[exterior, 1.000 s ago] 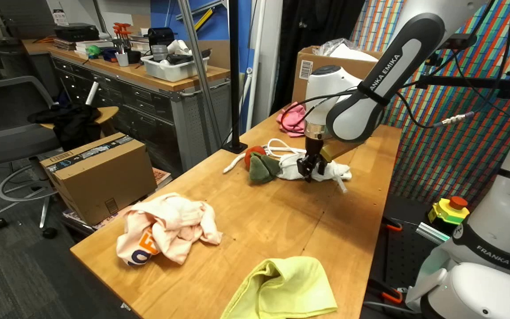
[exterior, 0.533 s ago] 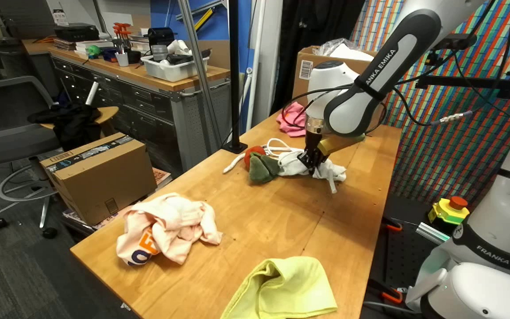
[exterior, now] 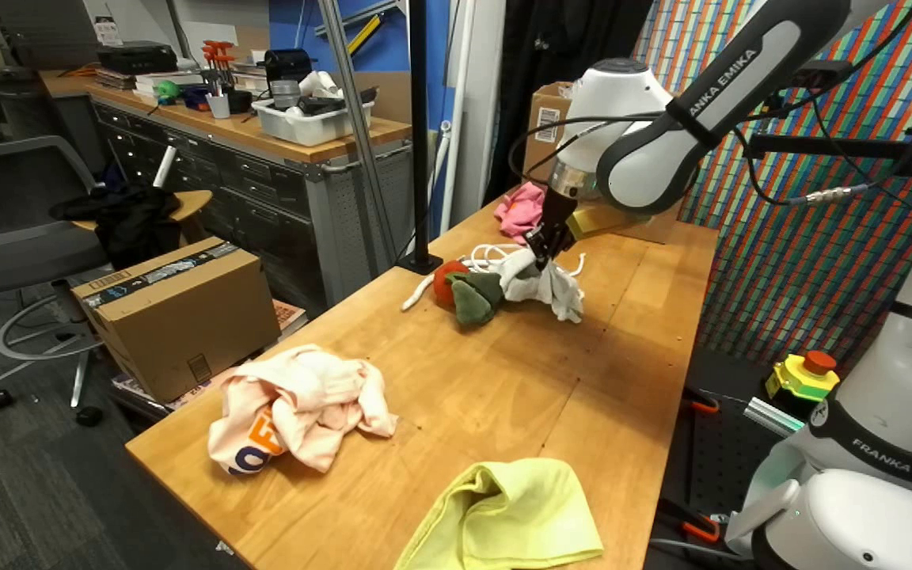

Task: Move the peach shirt and green towel to the left then move the green towel towards you, then move the pink shirt to the right, then move the white towel to the right, move one rope towards you

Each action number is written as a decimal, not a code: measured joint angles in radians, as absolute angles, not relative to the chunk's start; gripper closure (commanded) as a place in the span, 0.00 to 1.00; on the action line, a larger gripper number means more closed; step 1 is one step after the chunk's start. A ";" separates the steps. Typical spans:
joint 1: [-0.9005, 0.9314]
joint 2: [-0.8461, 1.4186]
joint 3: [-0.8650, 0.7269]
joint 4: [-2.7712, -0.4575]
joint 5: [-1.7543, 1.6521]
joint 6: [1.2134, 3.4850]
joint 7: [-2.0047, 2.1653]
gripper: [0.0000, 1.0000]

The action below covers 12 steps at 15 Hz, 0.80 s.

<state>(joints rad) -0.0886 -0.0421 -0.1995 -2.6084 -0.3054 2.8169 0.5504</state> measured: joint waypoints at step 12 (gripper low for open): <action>-0.132 -0.390 -0.131 -2.649 -0.024 2.830 0.373 0.95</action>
